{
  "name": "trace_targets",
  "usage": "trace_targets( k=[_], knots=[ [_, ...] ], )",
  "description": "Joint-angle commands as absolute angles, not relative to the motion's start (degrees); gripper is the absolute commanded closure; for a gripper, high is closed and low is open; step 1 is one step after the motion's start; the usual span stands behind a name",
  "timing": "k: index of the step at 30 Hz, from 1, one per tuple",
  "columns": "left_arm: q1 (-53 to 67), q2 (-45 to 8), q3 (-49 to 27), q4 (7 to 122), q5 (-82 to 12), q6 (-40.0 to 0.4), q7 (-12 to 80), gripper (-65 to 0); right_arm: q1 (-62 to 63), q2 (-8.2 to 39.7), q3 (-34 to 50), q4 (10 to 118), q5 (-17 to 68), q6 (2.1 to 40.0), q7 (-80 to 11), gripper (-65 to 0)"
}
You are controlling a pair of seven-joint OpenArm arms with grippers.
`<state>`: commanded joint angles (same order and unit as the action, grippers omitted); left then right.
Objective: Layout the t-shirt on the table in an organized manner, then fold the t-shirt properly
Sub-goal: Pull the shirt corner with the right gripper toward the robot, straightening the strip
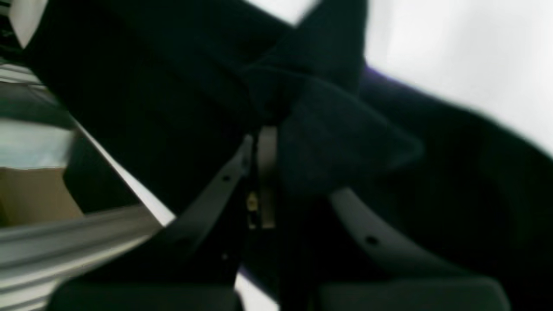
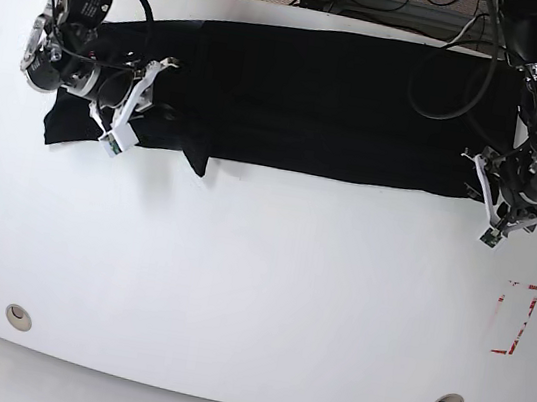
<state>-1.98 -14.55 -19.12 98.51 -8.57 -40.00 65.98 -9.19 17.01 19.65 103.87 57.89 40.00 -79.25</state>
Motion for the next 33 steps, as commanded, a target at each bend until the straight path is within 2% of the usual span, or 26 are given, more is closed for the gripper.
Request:
trace_targets(
  k=[13,15,17,18,19,21,24,27,33],
  knots=[
    [-1.98,-12.7,-19.12,98.51,-8.22,-40.0,65.98,-35.3,-15.08,17.1,19.47,103.87,57.63,40.0,-79.34,-1.3],
    [-1.98,-12.7,-19.12,98.51,-8.22,-40.0,65.98,-35.3,-15.34,17.1,19.56,103.87,57.54,40.0,-79.34,-5.2],
    [-1.98,-12.7,-19.12,98.59,-8.31,-40.0,65.98,-35.3,-16.4,17.1,19.82,103.96,57.8,40.0,-79.34,-18.2],
    [-1.98,-12.7,-19.12,98.59,-8.31,-40.0,65.98,-35.3,-16.48,17.1,19.82,104.04,57.89,40.0,-79.34,-20.9],
    [-1.98,-12.7,-19.12,98.59,-8.4,-40.0,65.98,-35.3,-16.92,17.1,19.91,104.04,57.98,40.0,-79.34,-30.9],
    [-1.98,-12.7,-19.12,98.68,-8.4,-40.0,65.98,-35.3,-17.54,17.36,20.0,104.13,57.98,40.0,-79.34,-42.5],
    [-1.98,-12.7,-19.12,98.95,-8.57,-40.0,65.98,-35.3,-18.33,18.15,20.09,104.13,57.98,40.0,-79.34,-56.9],
    [-1.98,-12.7,-19.12,99.03,-8.66,-40.0,65.98,-35.3,-18.95,18.42,19.82,104.4,58.07,40.0,-79.43,-63.3],
    [-1.71,-12.7,-19.12,103.16,-8.66,-40.0,66.24,-35.3,-20.26,18.68,20.09,108.62,58.07,40.0,-79.43,-63.4]
  ],
)
